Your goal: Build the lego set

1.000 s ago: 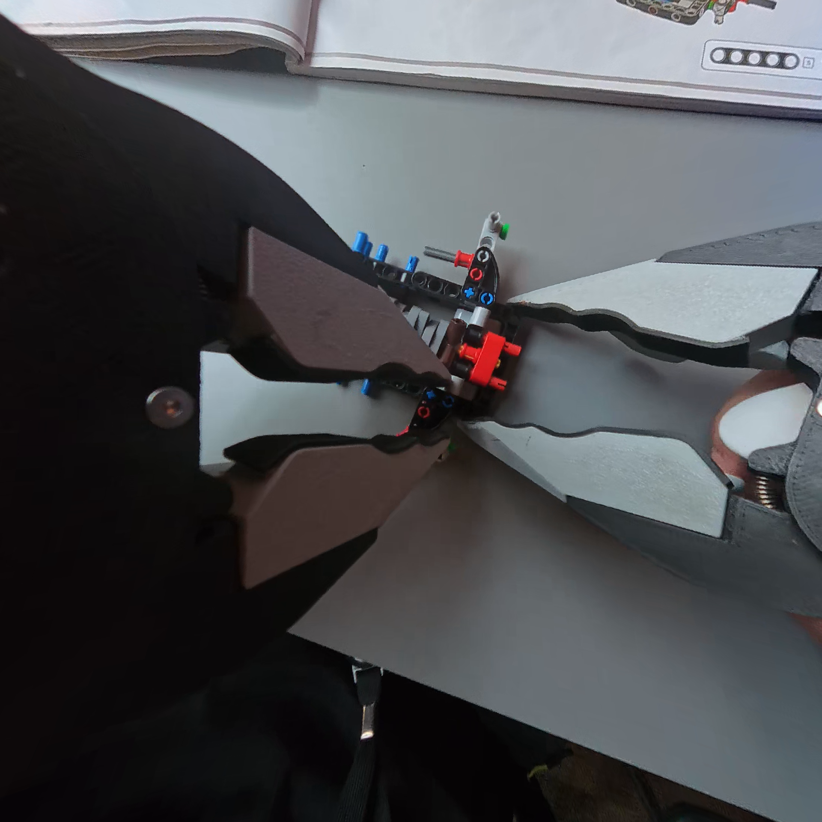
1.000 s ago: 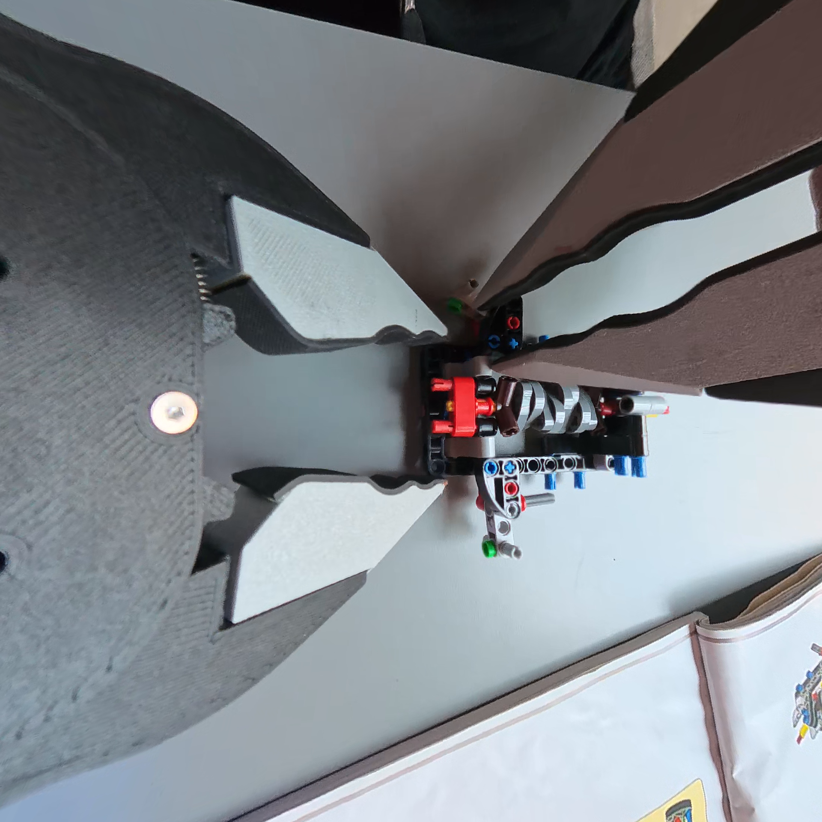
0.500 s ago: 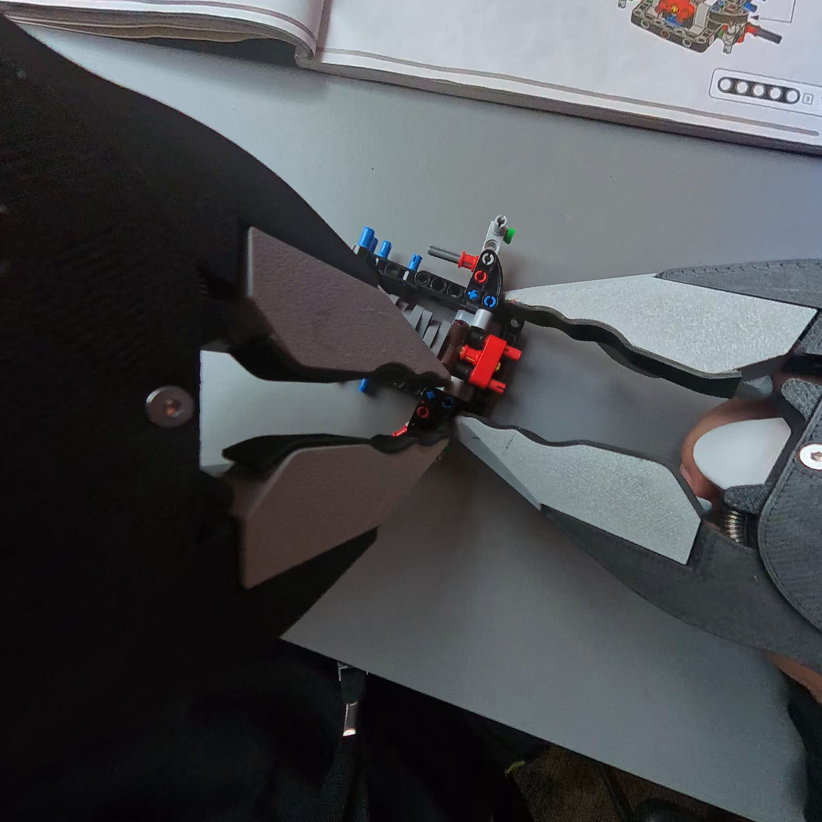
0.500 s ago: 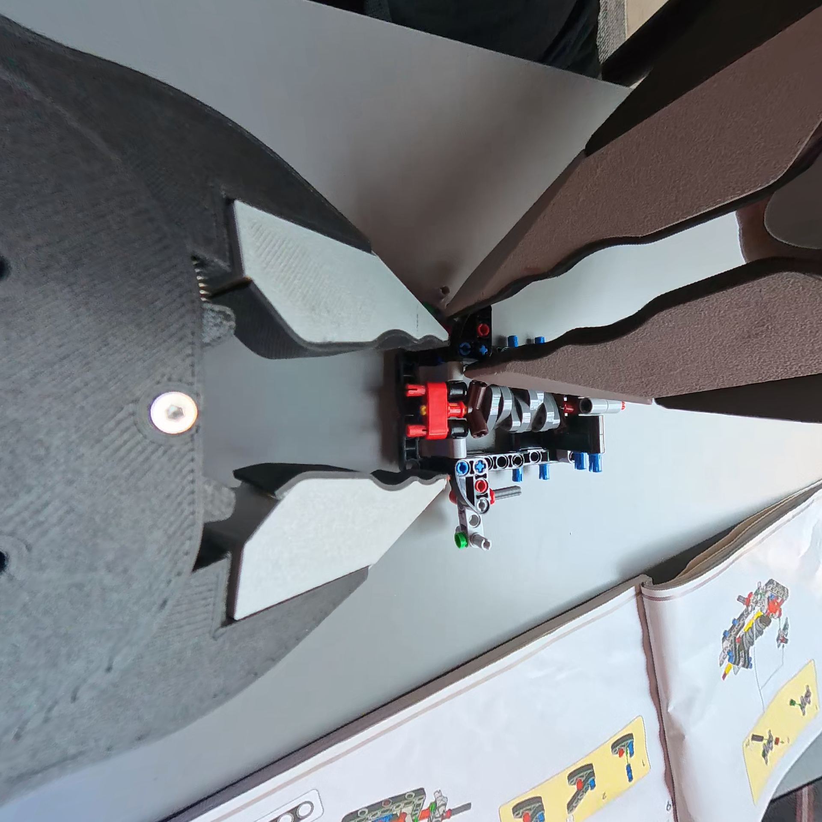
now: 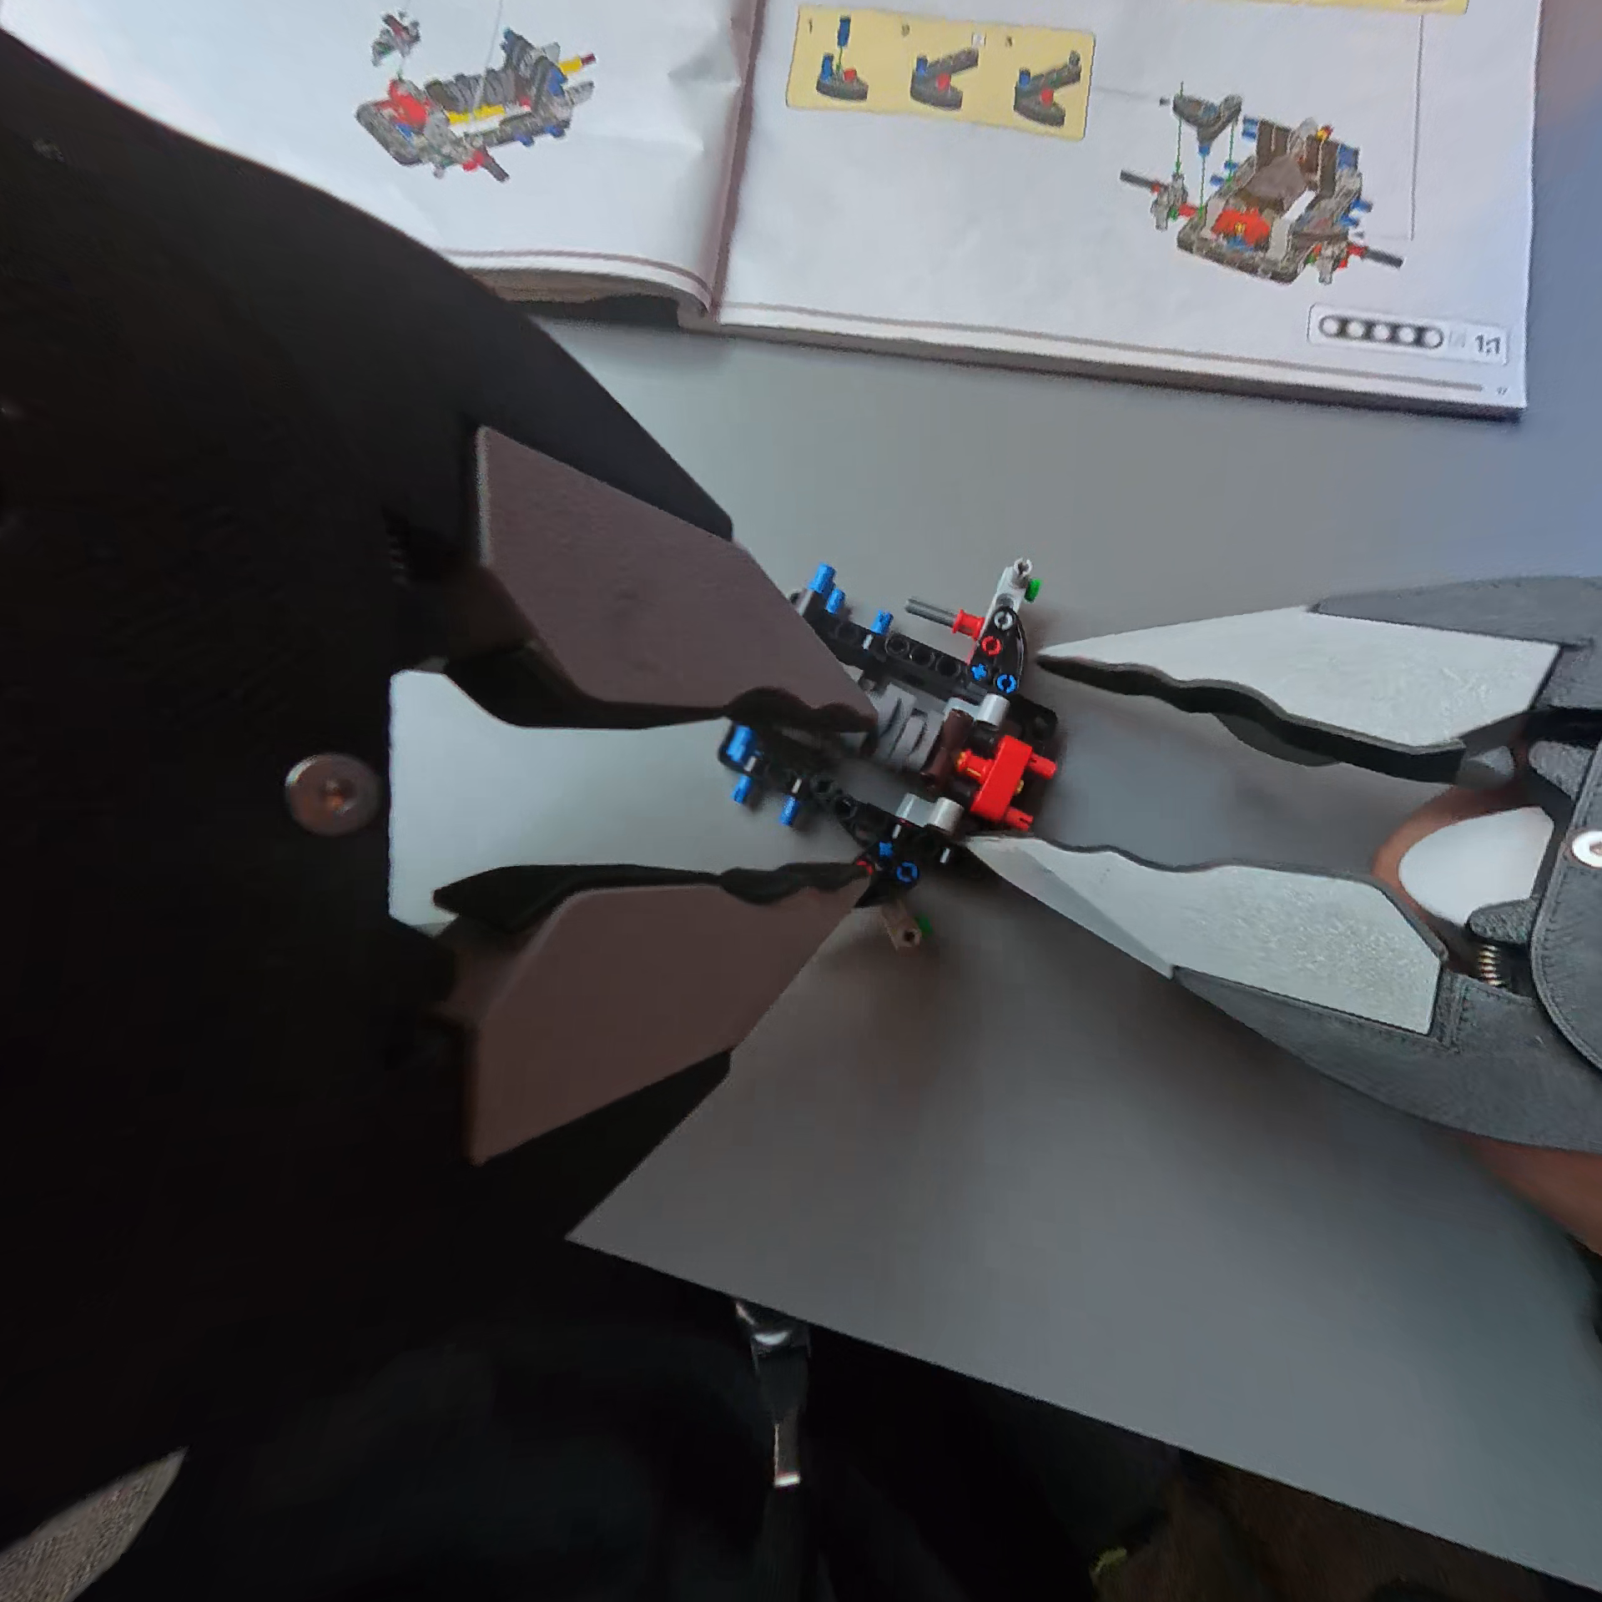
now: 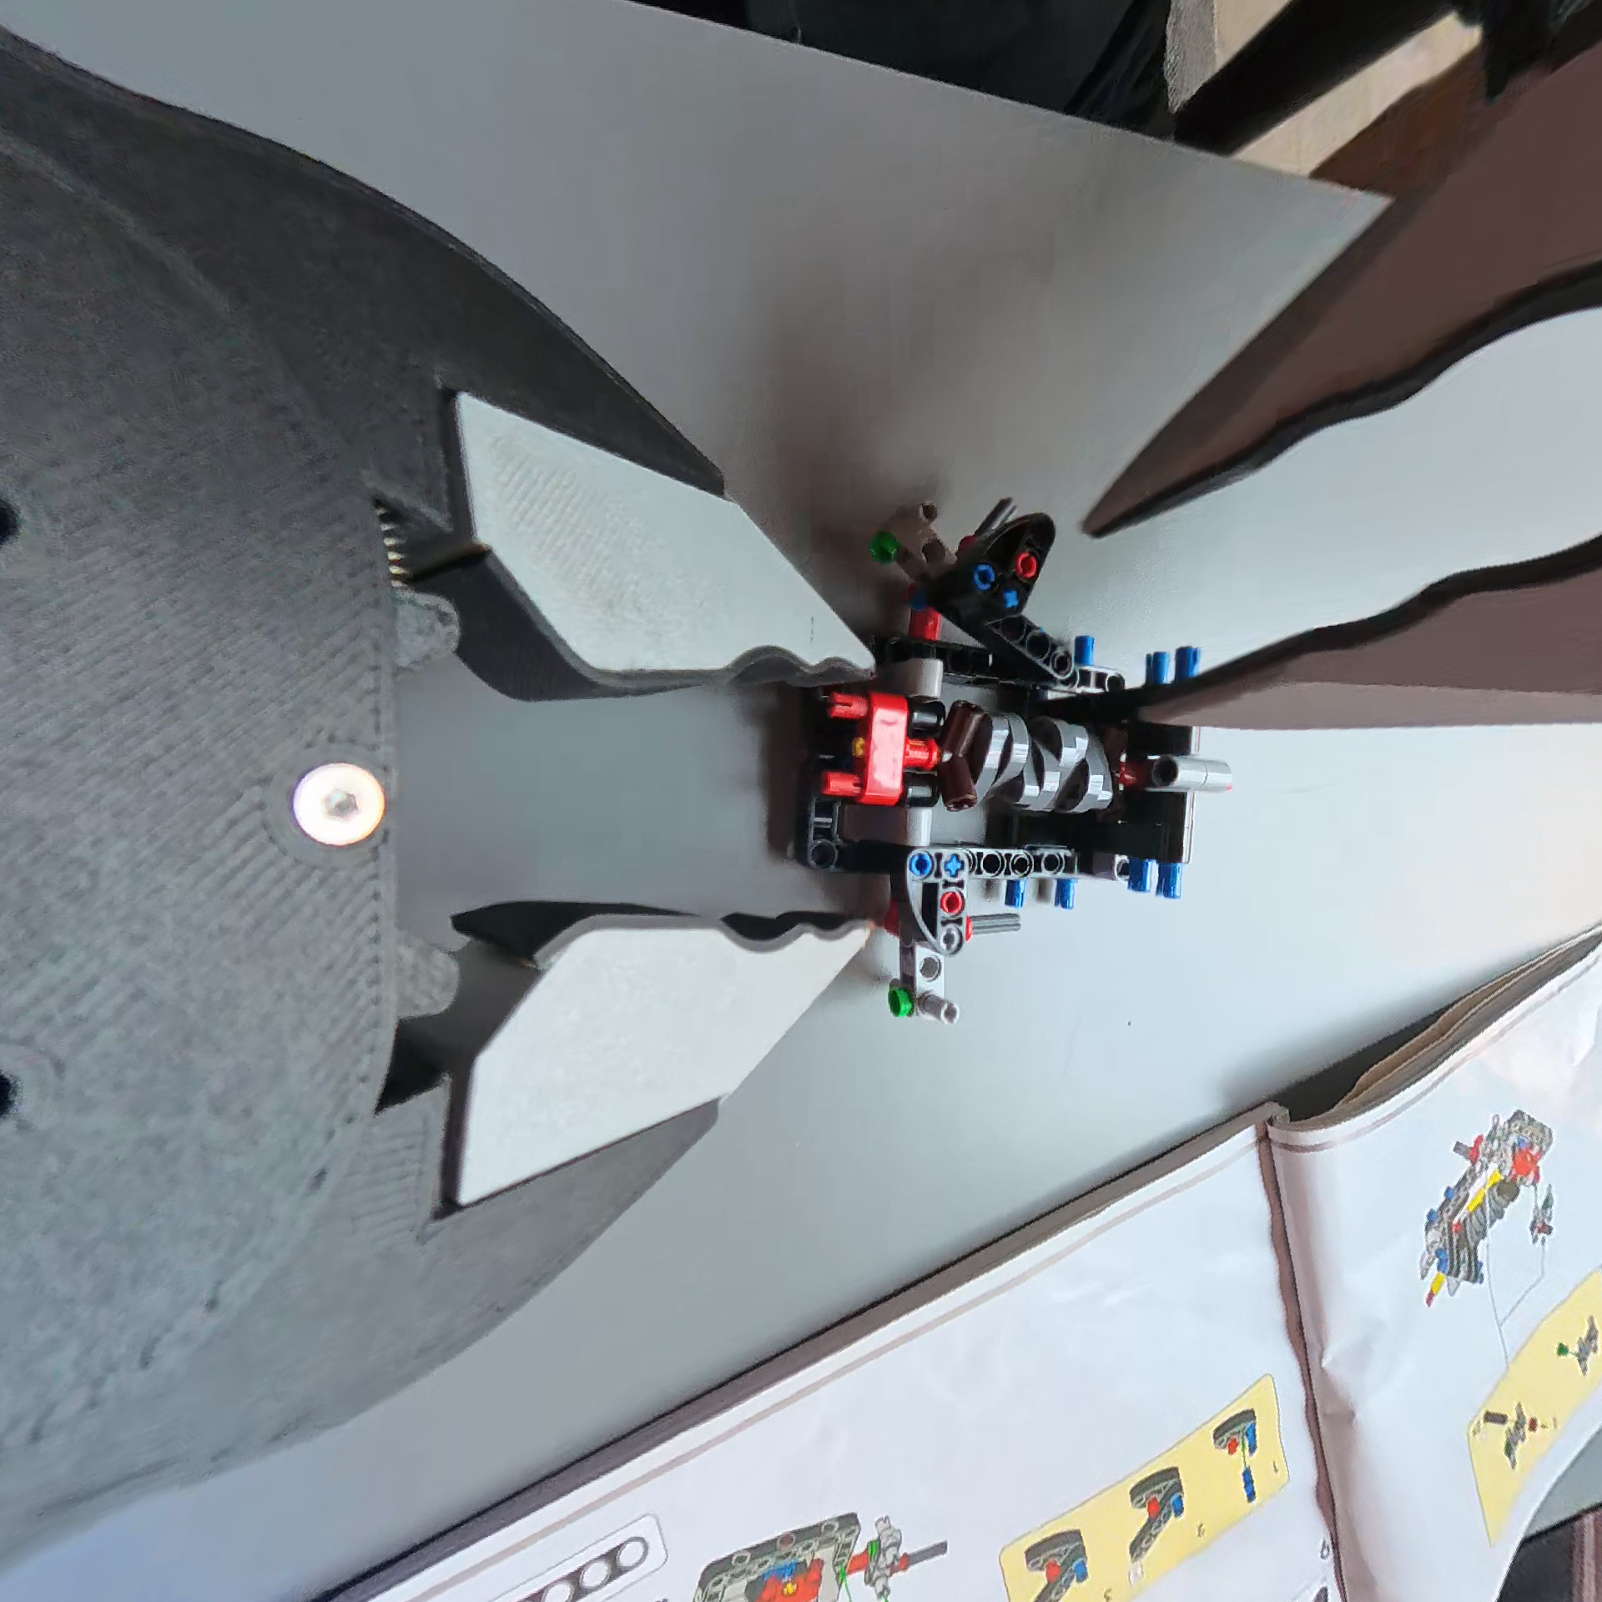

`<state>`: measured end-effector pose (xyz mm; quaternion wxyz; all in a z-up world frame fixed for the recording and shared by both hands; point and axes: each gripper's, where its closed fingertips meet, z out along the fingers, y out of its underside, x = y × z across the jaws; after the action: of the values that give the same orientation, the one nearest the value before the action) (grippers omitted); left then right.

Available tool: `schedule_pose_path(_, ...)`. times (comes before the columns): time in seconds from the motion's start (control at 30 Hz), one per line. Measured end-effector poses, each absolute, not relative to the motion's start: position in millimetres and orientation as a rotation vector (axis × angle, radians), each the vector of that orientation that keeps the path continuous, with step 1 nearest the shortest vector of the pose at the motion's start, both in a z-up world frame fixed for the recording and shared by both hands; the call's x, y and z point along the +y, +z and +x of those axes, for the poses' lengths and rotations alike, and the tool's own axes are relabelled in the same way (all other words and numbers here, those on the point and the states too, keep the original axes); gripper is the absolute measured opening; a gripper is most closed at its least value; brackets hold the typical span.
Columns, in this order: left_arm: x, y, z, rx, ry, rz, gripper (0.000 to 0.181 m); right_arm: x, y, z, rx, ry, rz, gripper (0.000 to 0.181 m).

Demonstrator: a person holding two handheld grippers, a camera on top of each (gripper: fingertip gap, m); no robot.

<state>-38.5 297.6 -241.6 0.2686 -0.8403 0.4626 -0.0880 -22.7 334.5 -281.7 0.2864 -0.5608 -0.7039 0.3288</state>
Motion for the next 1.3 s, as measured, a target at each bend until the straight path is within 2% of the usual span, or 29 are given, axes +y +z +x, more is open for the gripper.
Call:
schedule_pose_path(0.17,289,-236,-59,1.307,-0.228,-2.212,0.022,340,-278,-14,-1.829,0.850,-1.500,0.052)
schedule_pose_path(0.4,288,-253,-57,1.412,-0.195,-2.134,0.019,307,-249,-11,-1.672,0.944,-1.540,0.043)
schedule_pose_path(0.57,292,-266,-49,1.569,-0.177,-2.050,0.018,288,-260,-27,-1.645,0.759,-1.654,0.037)
schedule_pose_path(0.7,298,-268,-46,1.630,-0.188,-1.987,0.019,286,-268,-38,-1.645,0.694,-1.712,0.040)
schedule_pose_path(0.73,297,-269,-44,1.644,-0.220,-1.980,0.020,286,-272,-40,-1.648,0.692,-1.729,0.035)
schedule_pose_path(0.77,295,-271,-43,1.653,-0.245,-1.977,0.020,287,-275,-40,-1.650,0.676,-1.739,0.023)
schedule_pose_path(0.8,295,-273,-44,1.661,-0.248,-1.979,0.020,287,-275,-41,-1.650,0.668,-1.727,0.021)
schedule_pose_path(1.0,294,-276,-44,1.722,-0.206,-1.905,0.008,282,-271,-40,-1.686,0.690,-1.639,0.021)
schedule_pose_path(1.3,299,-257,-40,1.643,-0.274,-1.896,0.004,290,-247,-28,-1.643,0.848,-1.566,0.021)
